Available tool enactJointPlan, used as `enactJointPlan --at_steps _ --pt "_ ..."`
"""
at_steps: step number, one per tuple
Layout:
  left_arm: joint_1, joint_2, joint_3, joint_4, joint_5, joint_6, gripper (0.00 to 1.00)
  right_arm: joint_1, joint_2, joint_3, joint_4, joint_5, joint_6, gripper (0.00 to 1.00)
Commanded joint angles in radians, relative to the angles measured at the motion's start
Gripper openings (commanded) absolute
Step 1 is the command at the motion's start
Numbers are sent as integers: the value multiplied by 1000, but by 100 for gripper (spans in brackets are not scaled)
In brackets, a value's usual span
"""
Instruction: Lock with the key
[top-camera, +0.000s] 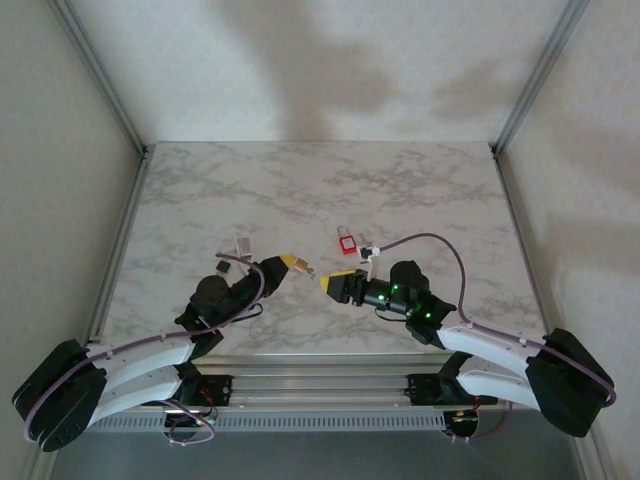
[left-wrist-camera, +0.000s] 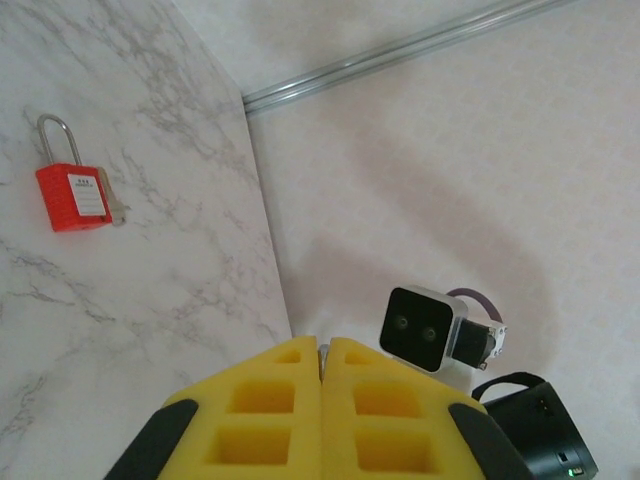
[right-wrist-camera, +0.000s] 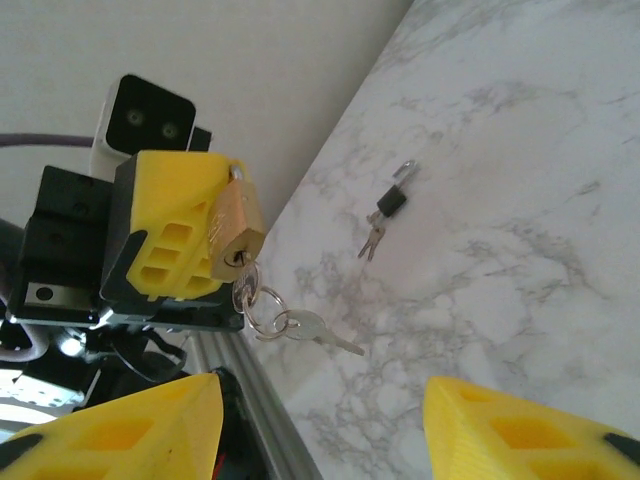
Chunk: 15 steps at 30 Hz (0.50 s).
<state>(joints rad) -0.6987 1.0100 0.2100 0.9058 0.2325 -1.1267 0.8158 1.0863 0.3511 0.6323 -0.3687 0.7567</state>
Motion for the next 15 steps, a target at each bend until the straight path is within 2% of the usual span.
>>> enactJointPlan --at_steps 1,15 --pt "-15 18 6 82 24 -11 0 -4 18 18 100 -59 22 53" --pt "-65 96 5 168 22 -37 0 -4 31 7 144 -42 32 44"
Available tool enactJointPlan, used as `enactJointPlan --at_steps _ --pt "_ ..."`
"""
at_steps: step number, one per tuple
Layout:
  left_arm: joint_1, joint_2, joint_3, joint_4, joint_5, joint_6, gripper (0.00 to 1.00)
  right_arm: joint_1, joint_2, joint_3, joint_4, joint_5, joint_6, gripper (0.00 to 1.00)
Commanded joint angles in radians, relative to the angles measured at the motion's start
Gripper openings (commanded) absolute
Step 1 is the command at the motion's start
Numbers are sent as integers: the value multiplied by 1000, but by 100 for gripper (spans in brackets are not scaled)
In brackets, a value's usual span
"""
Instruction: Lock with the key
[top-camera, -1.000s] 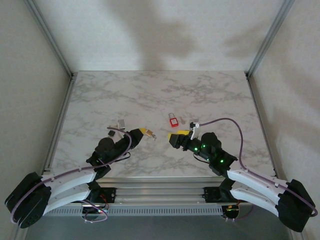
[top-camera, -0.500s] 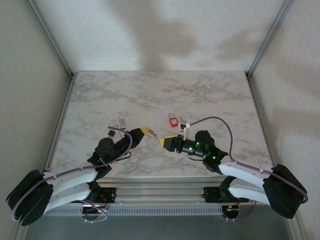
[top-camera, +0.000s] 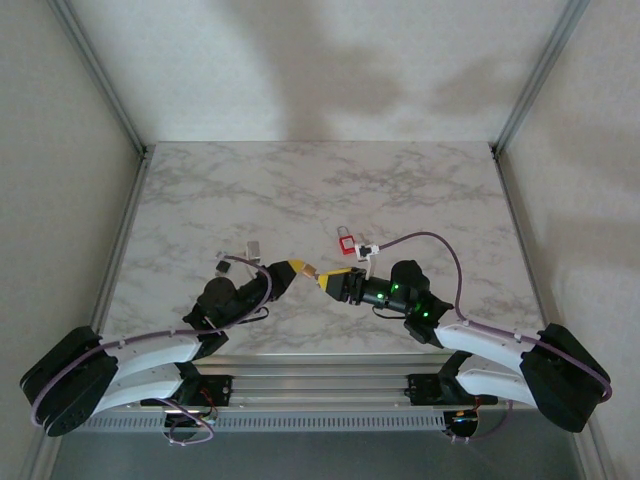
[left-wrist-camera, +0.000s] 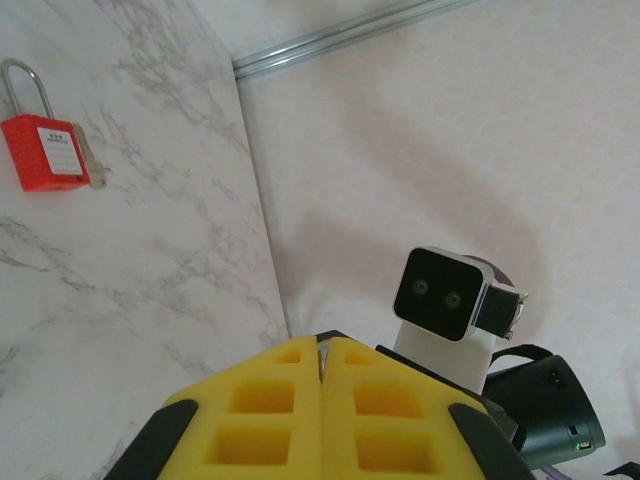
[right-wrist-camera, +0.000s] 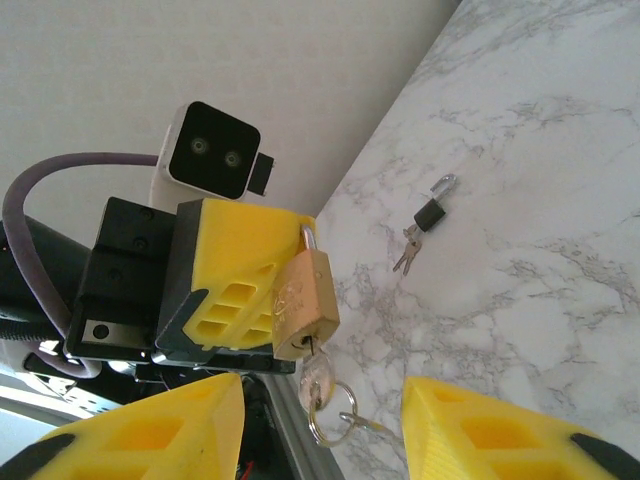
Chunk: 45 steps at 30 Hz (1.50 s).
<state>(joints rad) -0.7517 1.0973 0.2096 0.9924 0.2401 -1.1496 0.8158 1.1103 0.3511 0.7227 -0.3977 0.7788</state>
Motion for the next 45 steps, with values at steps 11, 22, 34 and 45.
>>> enactJointPlan --at_steps 11,22,34,45 --pt "-24 30 9 107 13 -24 0 -3 29 22 59 -54 18 38" --pt "-31 34 8 110 13 -25 0 -4 26 18 63 -52 16 30" --pt "-44 56 8 132 12 -31 0 -4 35 22 62 -48 18 25" --pt "-54 67 8 146 12 -33 0 -3 32 18 67 -43 21 21"
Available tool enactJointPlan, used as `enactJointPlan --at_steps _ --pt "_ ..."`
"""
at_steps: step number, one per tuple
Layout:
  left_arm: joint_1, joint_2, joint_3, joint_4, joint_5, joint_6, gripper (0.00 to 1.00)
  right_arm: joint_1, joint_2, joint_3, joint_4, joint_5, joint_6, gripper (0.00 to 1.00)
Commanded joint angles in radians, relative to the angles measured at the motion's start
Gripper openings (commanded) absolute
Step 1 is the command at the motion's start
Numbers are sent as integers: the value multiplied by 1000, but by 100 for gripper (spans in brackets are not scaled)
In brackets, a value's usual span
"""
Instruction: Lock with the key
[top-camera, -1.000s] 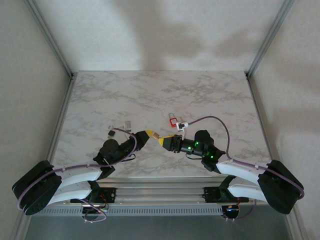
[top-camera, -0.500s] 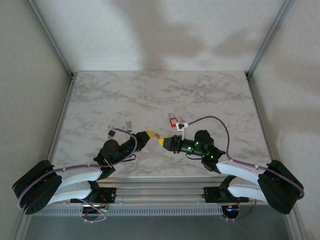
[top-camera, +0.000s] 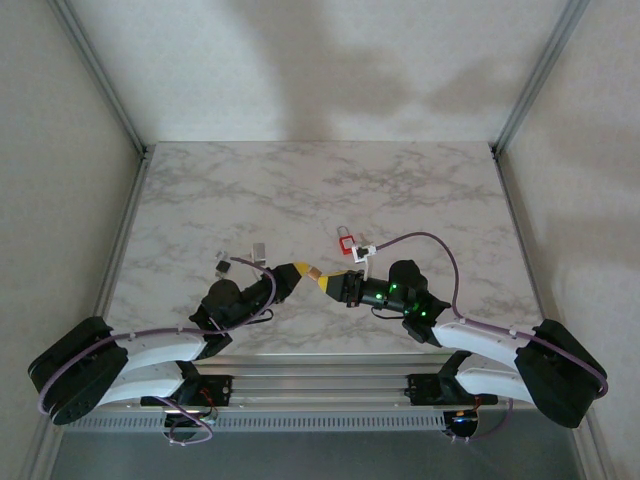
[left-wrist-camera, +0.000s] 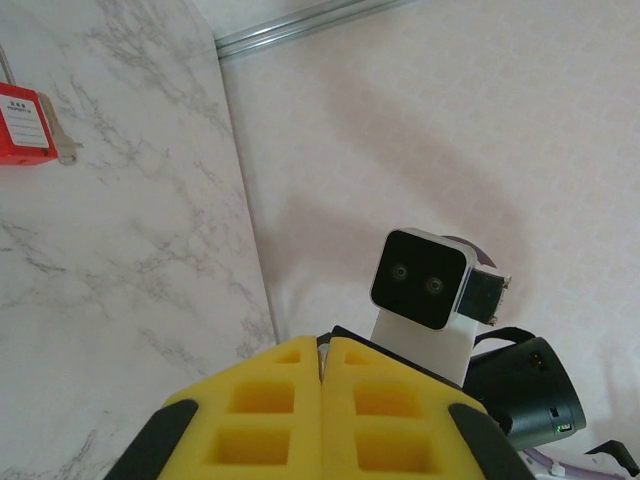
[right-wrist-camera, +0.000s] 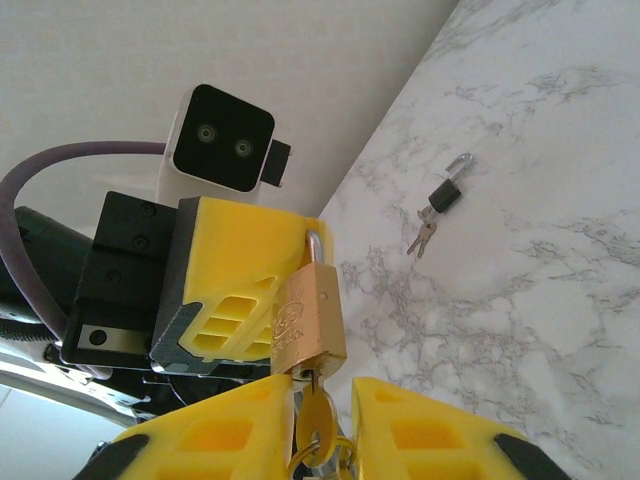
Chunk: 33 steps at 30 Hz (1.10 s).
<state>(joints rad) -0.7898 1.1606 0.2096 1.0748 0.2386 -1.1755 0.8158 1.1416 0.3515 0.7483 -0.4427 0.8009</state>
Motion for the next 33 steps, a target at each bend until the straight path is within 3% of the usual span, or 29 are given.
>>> enactJointPlan --at_steps 1,11,18,33 --pt "-15 4 8 63 12 -7 0 -3 1 17 41 1 -1 21" --pt "-17 2 3 67 4 -10 0 -4 -1 16 44 2 4 13" --pt "-17 4 -1 68 -4 -13 0 -4 -5 17 40 2 5 0" --pt "-19 23 2 86 -28 -38 0 -4 -18 14 30 1 4 0"
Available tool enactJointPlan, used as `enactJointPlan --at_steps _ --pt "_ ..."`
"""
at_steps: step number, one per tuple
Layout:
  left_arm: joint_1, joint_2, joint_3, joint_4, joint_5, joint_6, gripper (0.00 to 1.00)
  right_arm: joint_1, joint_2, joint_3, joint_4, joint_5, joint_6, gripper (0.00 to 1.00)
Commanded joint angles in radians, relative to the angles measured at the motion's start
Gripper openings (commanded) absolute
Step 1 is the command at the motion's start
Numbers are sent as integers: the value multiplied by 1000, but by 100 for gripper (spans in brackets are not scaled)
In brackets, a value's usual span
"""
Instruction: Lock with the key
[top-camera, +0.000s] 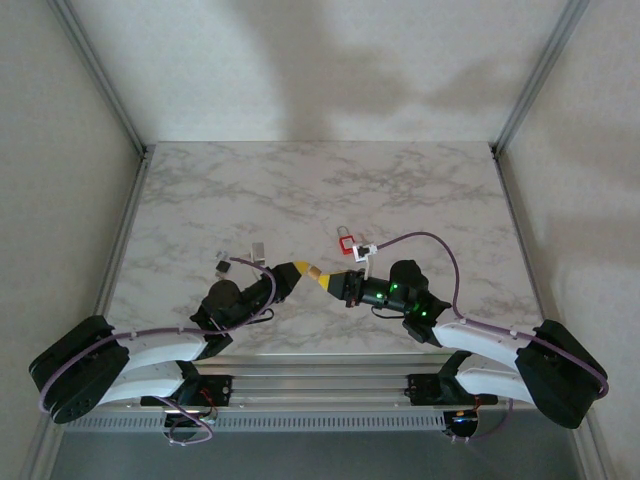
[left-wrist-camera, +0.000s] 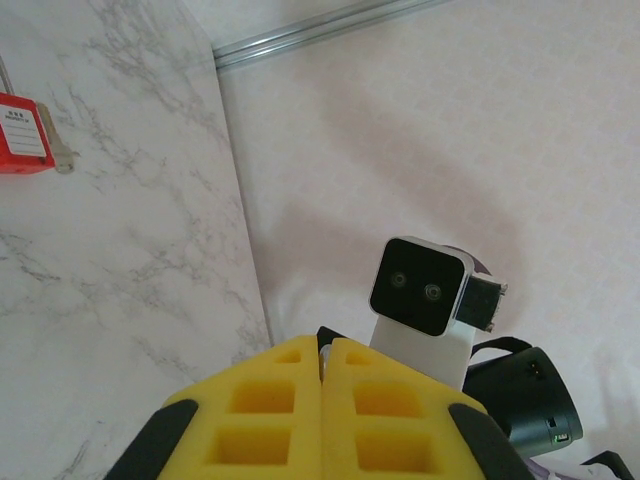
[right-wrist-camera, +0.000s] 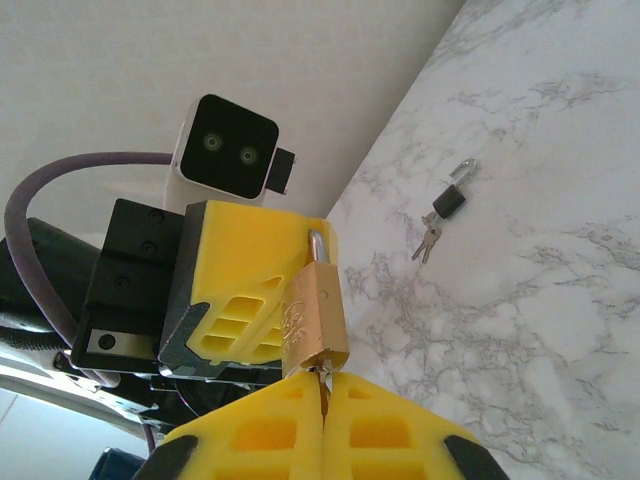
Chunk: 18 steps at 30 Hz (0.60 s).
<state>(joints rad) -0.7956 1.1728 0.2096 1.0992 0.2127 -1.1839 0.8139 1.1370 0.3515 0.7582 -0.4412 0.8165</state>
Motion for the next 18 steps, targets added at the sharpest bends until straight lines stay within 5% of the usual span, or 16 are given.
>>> enactJointPlan --at_steps 1,18 --pt "-14 16 3 64 -4 -32 0 -2 -12 15 20 0 -13 0" --pt "-16 42 -2 95 -30 -53 0 -1 -8 17 19 -15 -4 0"
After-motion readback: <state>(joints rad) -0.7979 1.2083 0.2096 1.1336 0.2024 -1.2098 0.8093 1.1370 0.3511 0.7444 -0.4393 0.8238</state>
